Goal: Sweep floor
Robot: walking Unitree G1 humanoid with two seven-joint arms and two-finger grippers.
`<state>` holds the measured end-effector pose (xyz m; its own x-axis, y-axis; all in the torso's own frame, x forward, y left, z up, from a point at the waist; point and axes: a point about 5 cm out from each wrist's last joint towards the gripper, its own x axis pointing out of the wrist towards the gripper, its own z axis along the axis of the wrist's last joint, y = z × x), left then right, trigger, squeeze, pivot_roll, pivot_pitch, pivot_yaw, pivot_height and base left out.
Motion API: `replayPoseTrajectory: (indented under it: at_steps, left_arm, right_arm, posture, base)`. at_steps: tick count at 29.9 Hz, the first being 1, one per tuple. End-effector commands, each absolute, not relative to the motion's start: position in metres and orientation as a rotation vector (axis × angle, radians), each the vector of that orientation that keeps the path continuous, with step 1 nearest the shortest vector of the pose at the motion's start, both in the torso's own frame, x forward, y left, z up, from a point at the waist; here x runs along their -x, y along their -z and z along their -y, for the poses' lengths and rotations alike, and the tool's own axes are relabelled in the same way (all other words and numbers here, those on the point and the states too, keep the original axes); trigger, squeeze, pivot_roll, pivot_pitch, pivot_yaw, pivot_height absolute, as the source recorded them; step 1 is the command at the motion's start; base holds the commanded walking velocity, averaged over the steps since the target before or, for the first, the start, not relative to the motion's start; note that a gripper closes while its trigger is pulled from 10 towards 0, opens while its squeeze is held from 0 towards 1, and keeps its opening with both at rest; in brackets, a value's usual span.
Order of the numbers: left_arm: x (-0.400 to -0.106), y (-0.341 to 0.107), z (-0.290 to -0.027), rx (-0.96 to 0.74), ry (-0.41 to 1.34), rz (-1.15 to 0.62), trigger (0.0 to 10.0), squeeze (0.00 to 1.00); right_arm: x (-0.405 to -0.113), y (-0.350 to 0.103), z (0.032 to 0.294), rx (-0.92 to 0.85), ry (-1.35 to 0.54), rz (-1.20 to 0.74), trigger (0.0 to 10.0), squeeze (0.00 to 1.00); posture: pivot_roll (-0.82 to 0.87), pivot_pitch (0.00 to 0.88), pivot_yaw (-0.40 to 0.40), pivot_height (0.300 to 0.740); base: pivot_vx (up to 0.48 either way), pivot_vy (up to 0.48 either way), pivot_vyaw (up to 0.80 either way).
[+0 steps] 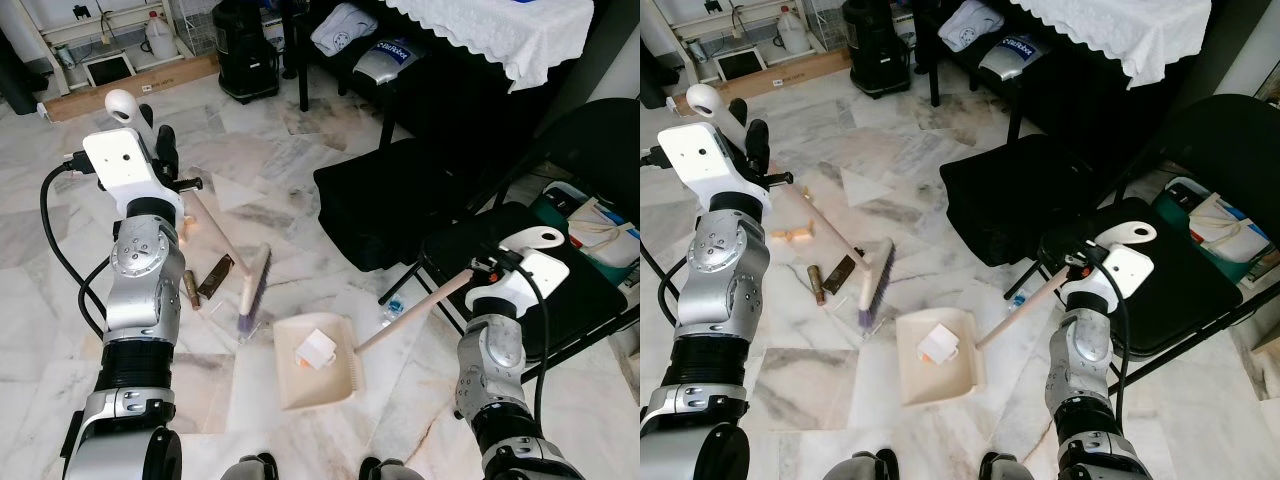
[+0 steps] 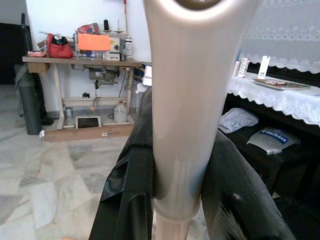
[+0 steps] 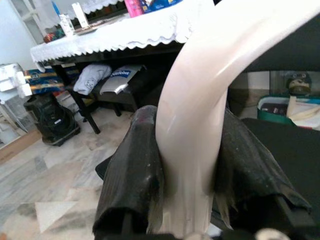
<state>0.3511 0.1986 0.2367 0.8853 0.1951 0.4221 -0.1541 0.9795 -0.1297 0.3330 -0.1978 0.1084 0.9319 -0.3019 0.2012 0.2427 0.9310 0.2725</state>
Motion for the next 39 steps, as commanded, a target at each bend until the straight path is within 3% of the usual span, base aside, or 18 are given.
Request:
replayPoseTrajectory:
  at_steps: [1, 9, 15, 39]
  left_arm:
    - [-0.348, -0.227, -0.198, 0.054, -0.197, 0.437, 10.0, 0.00]
    - [-0.344, -0.181, -0.184, 0.036, -0.165, 0.315, 10.0, 0.00]
    - [-0.348, -0.170, -0.182, 0.031, -0.163, 0.287, 10.0, 0.00]
    - [-0.361, -0.145, -0.194, 0.015, -0.144, 0.205, 10.0, 0.00]
  right_arm:
    - [-0.334, -0.119, 0.199, -0.258, 0.278, 0.295, 10.0, 0.00]
    - [-0.335, -0.122, 0.201, -0.255, 0.271, 0.299, 10.0, 0.00]
    - [-0.338, -0.126, 0.203, -0.246, 0.267, 0.305, 10.0, 0.00]
    - [-0.331, -0.120, 0.219, -0.126, 0.283, 0.296, 10.0, 0.00]
  posture:
    - [0.00, 0.118, -0.011, 0.740]
    - [-0.02, 0.060, -0.020, 0.740]
    - [-0.04, 0.000, -0.010, 0.740]
    - [-0.07, 0.000, 0.037, 0.740]
  base:
    - [0.000, 0.000, 0.00]
    - [0.000, 0.000, 0.00]
    - [0.000, 0.000, 0.00]
    - [0.000, 0.000, 0.00]
